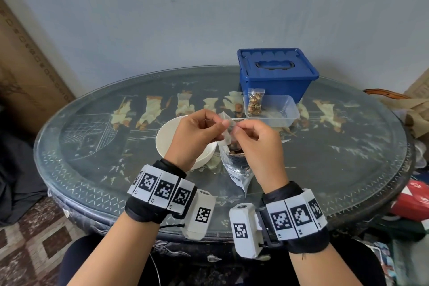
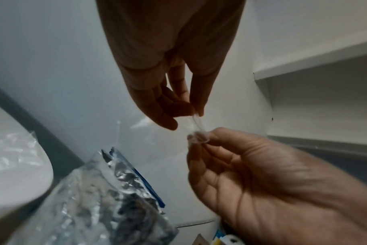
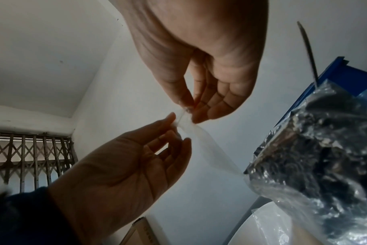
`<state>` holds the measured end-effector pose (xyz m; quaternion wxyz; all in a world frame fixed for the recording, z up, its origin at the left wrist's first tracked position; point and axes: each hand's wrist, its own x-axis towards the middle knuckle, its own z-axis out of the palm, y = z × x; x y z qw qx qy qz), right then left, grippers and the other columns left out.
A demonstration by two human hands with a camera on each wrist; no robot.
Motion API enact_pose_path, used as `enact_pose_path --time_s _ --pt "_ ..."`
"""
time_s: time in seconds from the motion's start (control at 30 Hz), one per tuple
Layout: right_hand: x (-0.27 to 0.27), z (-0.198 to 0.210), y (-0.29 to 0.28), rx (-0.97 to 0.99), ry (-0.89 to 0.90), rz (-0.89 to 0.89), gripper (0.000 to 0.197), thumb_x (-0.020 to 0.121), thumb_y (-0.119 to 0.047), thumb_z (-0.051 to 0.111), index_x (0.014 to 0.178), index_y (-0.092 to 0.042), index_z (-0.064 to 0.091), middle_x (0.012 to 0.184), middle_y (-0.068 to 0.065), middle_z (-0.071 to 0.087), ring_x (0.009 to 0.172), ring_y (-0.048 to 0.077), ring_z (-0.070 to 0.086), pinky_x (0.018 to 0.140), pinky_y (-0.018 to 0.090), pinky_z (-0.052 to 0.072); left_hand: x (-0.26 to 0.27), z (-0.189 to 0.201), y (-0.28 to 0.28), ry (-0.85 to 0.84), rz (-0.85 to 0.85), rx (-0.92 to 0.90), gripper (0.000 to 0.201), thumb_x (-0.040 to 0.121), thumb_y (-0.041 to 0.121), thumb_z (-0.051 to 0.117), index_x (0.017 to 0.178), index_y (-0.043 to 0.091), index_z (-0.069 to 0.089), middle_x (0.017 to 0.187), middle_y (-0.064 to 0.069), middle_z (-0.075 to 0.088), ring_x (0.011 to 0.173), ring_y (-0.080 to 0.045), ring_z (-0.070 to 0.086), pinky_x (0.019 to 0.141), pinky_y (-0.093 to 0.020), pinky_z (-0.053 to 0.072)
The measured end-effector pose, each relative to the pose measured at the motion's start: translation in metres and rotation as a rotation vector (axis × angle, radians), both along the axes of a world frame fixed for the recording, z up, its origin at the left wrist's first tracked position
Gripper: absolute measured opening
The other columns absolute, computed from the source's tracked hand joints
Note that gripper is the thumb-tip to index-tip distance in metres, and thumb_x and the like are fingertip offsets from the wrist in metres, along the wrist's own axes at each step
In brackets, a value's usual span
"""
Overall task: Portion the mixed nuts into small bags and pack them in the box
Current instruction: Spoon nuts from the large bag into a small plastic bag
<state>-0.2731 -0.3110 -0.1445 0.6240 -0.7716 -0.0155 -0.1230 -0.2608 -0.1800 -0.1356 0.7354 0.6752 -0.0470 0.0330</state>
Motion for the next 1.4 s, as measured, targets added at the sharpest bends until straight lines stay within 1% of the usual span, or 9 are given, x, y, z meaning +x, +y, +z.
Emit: enact_pose_path --time_s 0.1,0.2,0.3,0.43,0.7,0.87,1.0,1.23,1.4 --pt "0.001 0.000 -0.004 0.016 0.002 -0.041 0.014 0.085 -0.010 0.063 0.080 -0.023 0.064 0.077 -0.007 0.067 0.077 0.015 0.066 0.076 0.033 0.055 -0.001 -0.003 0.004 -0.123 -0.025 0.232 0.012 0.083 0.010 0.066 0.085 0.021 0.061 0.073 0.003 0.061 0.066 -0.006 0.059 0.068 -0.016 0.050" --pt "0.000 0.001 -0.006 0.026 0.023 -0.032 0.008 0.085 -0.012 0.062 0.083 -0.019 0.065 0.077 -0.003 0.068 0.077 0.015 0.066 0.079 0.038 0.056 -0.002 -0.012 0.012 -0.368 -0.080 0.571 0.042 0.085 0.025 0.061 0.121 0.036 0.043 0.115 0.013 0.051 0.103 0.013 0.048 0.090 -0.006 0.038" --pt "-0.003 0.002 -0.005 0.059 0.049 0.011 0.008 0.085 -0.009 0.060 0.084 -0.014 0.067 0.074 0.001 0.069 0.073 0.019 0.067 0.077 0.043 0.056 0.002 -0.022 0.016 -0.556 -0.113 0.788 0.070 0.079 0.039 0.057 0.139 0.021 0.026 0.137 0.006 0.032 0.125 0.008 0.027 0.103 -0.002 0.018" --pt "-0.008 0.001 -0.002 0.044 0.023 0.054 0.016 0.085 -0.009 0.060 0.077 -0.021 0.065 0.075 0.000 0.068 0.076 0.019 0.065 0.077 0.041 0.055 0.006 -0.023 0.018 -0.581 -0.080 0.845 0.076 0.077 0.047 0.060 0.138 0.008 0.037 0.129 -0.002 0.047 0.117 -0.005 0.040 0.099 0.001 0.021" --pt "-0.009 0.004 -0.009 -0.053 -0.067 0.119 0.021 0.086 -0.013 0.064 0.090 -0.031 0.054 0.085 0.002 0.064 0.070 0.006 0.060 0.063 0.010 0.045 0.009 -0.027 0.020 -0.652 -0.055 0.840 0.067 0.075 0.046 0.063 0.123 0.001 0.051 0.104 0.004 0.049 0.096 0.002 0.044 0.090 -0.002 0.030" --pt "-0.007 0.008 -0.013 -0.297 -0.132 0.120 0.017 0.087 -0.003 0.057 0.091 -0.014 0.069 0.085 -0.004 0.066 0.074 0.001 0.059 0.066 0.003 0.041 0.012 -0.030 0.019 -0.687 -0.058 0.897 0.065 0.076 0.044 0.064 0.123 0.001 0.051 0.103 -0.006 0.057 0.096 -0.008 0.047 0.092 -0.006 0.030" --pt "-0.003 0.011 -0.016 -0.420 -0.096 0.151 0.018 0.086 -0.003 0.057 0.095 -0.011 0.071 0.082 -0.002 0.064 0.068 0.000 0.054 0.066 0.003 0.041 0.013 -0.031 0.018 -0.716 -0.068 0.912 0.065 0.077 0.045 0.064 0.122 0.001 0.052 0.103 -0.008 0.058 0.097 -0.011 0.048 0.092 -0.010 0.032" --pt "-0.002 0.018 -0.019 -0.377 0.061 0.267 0.036 0.088 0.005 0.047 0.085 -0.017 0.076 0.071 -0.014 0.057 0.069 0.021 0.063 0.069 0.027 0.053 0.016 -0.037 0.020 -0.783 -0.059 0.943 0.062 0.081 0.049 0.058 0.120 0.001 0.055 0.102 -0.011 0.061 0.095 -0.014 0.049 0.088 -0.017 0.037" --pt "-0.001 0.011 -0.016 -0.440 0.013 0.241 0.020 0.085 -0.001 0.056 0.086 -0.012 0.073 0.070 -0.015 0.051 0.063 0.002 0.051 0.061 0.008 0.039 0.012 -0.042 0.016 -0.774 -0.057 0.916 0.069 0.083 0.059 0.051 0.127 0.006 0.048 0.109 -0.010 0.063 0.099 -0.016 0.053 0.090 -0.023 0.041"
